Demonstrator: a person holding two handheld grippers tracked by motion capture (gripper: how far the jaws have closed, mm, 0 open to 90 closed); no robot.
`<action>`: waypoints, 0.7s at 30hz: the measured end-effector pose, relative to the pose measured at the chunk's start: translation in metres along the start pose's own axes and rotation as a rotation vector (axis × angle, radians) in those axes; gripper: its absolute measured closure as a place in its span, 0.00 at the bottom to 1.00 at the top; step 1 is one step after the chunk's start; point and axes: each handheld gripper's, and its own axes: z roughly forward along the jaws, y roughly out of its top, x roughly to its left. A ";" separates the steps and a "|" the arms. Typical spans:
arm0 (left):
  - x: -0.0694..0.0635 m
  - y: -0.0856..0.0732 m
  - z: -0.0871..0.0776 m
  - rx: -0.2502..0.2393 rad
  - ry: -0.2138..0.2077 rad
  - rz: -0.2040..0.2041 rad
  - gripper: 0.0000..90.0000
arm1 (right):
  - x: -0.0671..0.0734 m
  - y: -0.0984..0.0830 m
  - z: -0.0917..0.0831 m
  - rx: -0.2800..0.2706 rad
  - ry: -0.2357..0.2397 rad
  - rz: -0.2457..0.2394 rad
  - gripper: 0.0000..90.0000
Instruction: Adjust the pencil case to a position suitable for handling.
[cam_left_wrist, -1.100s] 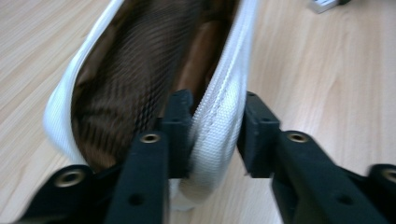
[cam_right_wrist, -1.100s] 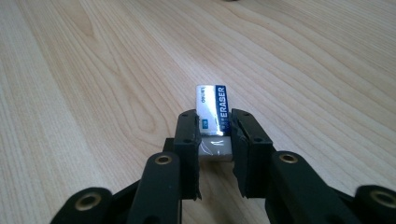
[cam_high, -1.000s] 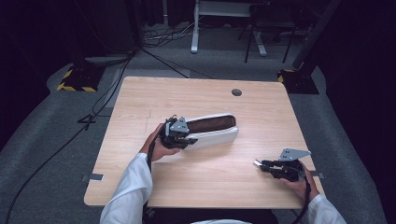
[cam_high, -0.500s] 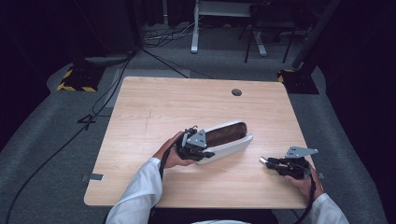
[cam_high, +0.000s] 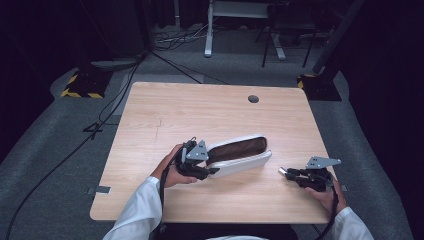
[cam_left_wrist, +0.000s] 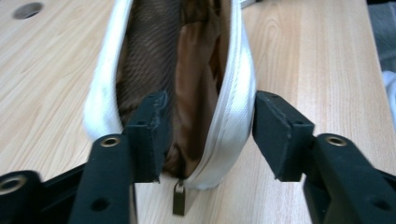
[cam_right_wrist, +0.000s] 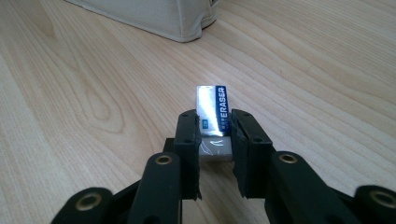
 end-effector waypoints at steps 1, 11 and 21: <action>0.000 -0.003 -0.002 0.004 0.016 -0.011 0.42 | 0.000 0.000 0.000 0.000 -0.001 0.000 0.81; -0.007 -0.049 -0.017 0.039 0.173 -0.176 0.21 | -0.001 -0.001 -0.001 -0.007 -0.012 0.007 0.82; -0.018 -0.087 -0.012 0.163 0.202 -0.245 0.18 | -0.007 -0.003 -0.007 -0.026 -0.023 0.027 0.82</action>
